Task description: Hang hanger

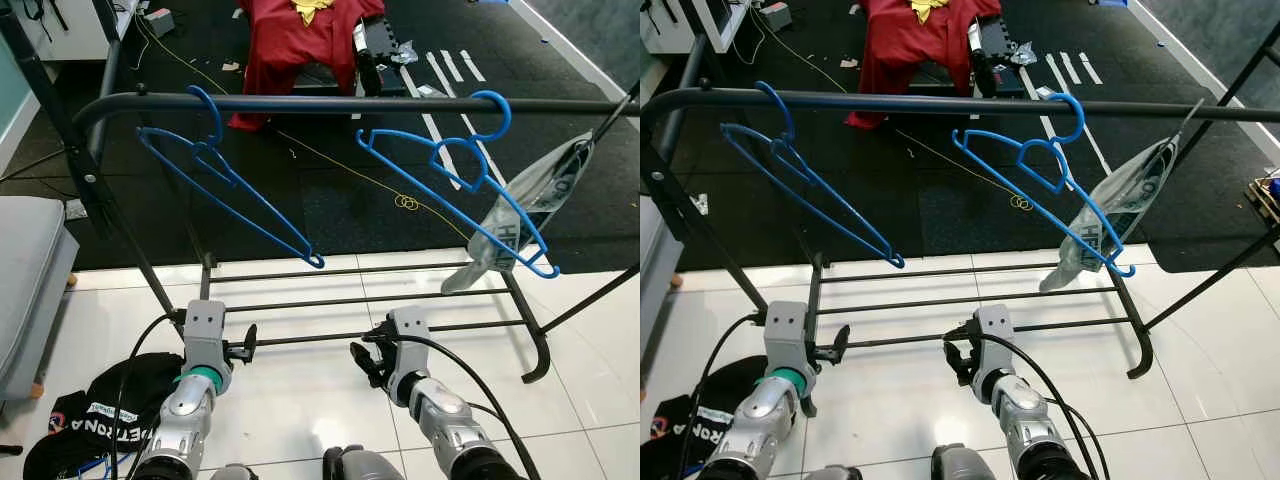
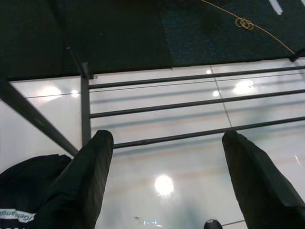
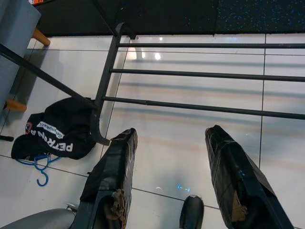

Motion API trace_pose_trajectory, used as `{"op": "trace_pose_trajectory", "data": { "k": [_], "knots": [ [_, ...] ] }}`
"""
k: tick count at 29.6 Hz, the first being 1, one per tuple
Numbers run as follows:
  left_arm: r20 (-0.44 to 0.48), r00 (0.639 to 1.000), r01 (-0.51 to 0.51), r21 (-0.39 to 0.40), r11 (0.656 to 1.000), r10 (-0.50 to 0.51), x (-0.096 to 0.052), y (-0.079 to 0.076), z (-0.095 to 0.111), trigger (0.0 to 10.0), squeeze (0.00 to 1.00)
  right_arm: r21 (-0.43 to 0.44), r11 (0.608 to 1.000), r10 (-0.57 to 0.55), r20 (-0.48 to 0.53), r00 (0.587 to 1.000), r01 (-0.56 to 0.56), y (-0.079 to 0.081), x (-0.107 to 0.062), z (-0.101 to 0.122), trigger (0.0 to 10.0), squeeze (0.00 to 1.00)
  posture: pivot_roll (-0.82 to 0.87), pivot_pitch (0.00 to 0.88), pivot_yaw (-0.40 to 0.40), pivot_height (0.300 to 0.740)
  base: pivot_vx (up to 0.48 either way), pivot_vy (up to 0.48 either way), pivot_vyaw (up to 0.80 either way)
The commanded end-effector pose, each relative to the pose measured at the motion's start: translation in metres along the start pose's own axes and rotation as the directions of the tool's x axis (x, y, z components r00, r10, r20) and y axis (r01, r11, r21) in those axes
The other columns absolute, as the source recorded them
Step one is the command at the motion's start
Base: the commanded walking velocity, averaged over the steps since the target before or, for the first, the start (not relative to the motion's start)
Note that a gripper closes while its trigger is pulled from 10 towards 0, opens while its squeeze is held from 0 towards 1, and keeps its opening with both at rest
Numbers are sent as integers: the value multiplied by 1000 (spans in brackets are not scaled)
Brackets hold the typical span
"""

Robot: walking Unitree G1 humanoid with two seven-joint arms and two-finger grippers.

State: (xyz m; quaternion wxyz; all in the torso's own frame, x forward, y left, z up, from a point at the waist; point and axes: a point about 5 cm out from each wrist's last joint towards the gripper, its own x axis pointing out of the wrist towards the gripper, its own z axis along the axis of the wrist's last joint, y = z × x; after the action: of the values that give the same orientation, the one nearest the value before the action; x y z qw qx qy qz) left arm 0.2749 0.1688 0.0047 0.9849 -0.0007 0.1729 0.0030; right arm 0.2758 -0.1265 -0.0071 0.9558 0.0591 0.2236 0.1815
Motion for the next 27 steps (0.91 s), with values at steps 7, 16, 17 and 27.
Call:
{"op": "trace_pose_trajectory", "data": {
  "k": [7, 16, 17, 27],
  "knots": [
    [-30, 1000, 2, 14, 1000, -1, -8, -3, -15, 10000, 0, -12, 999, -34, -15, 999, 34, -9, -5, -6, 10000, 0, -32, 106, -30, 740, 0, 0, 0],
    [-52, 999, 14, 19, 1000, -13, -13, -4, -23, 10000, 0, -9, 998, -58, -22, 998, 58, -10, -9, -12, 10000, 0, -64, 104, 1, 740, 0, 0, 0],
    [-52, 999, 14, 19, 1000, -13, -13, -4, -23, 10000, 0, -9, 998, -58, -22, 998, 58, -10, -9, -12, 10000, 0, -64, 104, 1, 740, 0, 0, 0],
    [-53, 998, 30, 21, 999, -29, -12, -9, -23, 10000, 0, -4, 997, -71, -17, 997, 71, -13, -14, -16, 10000, 0, -57, 99, -7, 740, 0, 0, 0]
  ]
}}
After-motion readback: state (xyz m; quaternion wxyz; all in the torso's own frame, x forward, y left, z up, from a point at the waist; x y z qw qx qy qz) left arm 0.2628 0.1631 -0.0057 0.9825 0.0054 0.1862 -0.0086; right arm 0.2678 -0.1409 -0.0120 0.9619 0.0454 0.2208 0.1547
